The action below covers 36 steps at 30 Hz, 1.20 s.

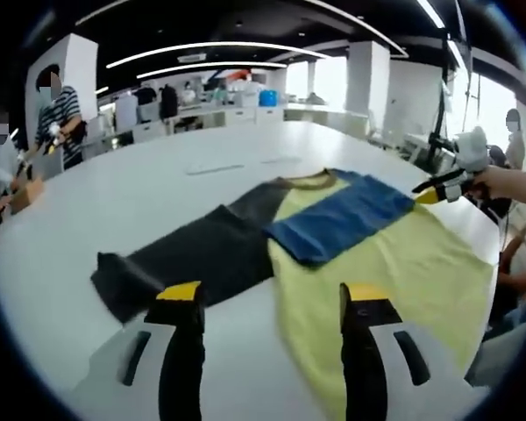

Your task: Fold the garment on the visible template until the final outline fits inside the template.

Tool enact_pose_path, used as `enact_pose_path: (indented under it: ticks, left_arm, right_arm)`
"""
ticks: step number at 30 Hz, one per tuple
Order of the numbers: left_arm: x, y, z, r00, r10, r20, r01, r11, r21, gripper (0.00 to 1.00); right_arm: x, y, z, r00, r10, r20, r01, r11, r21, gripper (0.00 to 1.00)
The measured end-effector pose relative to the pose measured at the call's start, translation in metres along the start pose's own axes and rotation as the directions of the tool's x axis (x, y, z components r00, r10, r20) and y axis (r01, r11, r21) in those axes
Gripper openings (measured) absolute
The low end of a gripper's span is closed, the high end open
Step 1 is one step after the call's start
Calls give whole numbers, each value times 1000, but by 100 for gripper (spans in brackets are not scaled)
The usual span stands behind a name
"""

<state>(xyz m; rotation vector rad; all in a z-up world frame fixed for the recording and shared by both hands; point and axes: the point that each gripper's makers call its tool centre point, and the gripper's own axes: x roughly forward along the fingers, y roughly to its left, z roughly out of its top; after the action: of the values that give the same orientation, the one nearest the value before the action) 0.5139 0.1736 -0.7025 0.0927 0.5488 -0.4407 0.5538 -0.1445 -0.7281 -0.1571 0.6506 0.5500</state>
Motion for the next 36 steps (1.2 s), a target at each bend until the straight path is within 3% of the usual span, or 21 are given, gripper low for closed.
enact_pose_path:
  ticks: [9, 20, 36]
  left_arm:
    - [34, 4, -8, 1000, 9, -28, -9, 1000, -9, 39]
    - [53, 7, -12, 999, -16, -51, 15, 1000, -23, 18]
    - [58, 9, -16, 998, -16, -66, 15, 1000, -22, 14]
  right_arm:
    - [5, -9, -11, 999, -27, -31, 26, 999, -24, 13]
    - [4, -11, -17, 998, -45, -48, 42, 997, -67, 0]
    - [1, -8, -22, 995, -68, -72, 53, 980, -194, 0]
